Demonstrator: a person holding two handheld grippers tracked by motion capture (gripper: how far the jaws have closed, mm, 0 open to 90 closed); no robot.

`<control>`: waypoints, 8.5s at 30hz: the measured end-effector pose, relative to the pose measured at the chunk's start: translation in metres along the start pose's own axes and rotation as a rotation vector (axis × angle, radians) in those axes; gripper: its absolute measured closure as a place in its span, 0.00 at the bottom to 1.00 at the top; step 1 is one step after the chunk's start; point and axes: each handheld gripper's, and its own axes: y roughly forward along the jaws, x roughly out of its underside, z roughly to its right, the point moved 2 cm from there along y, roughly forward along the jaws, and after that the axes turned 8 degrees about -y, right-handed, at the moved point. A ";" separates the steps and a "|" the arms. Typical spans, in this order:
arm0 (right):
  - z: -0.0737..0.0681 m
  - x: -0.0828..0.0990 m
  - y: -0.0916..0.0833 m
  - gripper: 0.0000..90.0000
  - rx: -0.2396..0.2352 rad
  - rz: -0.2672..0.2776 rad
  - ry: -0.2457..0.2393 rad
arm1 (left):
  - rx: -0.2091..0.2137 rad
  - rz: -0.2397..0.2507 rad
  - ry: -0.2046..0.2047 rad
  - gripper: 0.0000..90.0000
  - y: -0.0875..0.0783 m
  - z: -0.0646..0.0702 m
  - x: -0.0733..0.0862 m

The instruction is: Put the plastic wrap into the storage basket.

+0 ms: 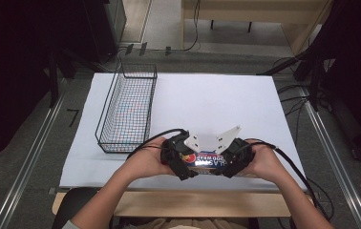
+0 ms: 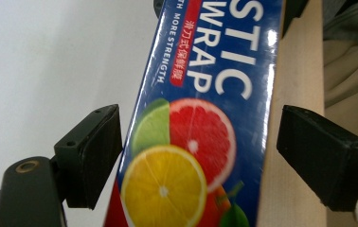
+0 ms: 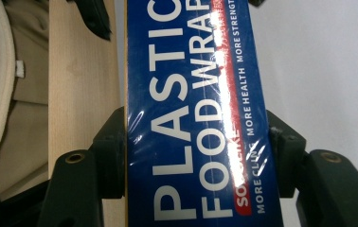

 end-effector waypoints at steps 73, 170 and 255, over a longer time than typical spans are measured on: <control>0.017 0.074 -0.033 0.24 0.245 0.165 0.248 | -0.106 0.035 -0.280 0.44 -0.064 -0.036 0.032; 0.022 0.067 0.020 0.20 0.245 0.070 0.243 | -0.607 0.093 -1.062 0.44 -0.120 -0.193 0.077; 0.020 0.066 0.020 0.21 0.223 0.088 0.254 | -0.475 0.079 -1.030 0.33 -0.091 -0.184 0.077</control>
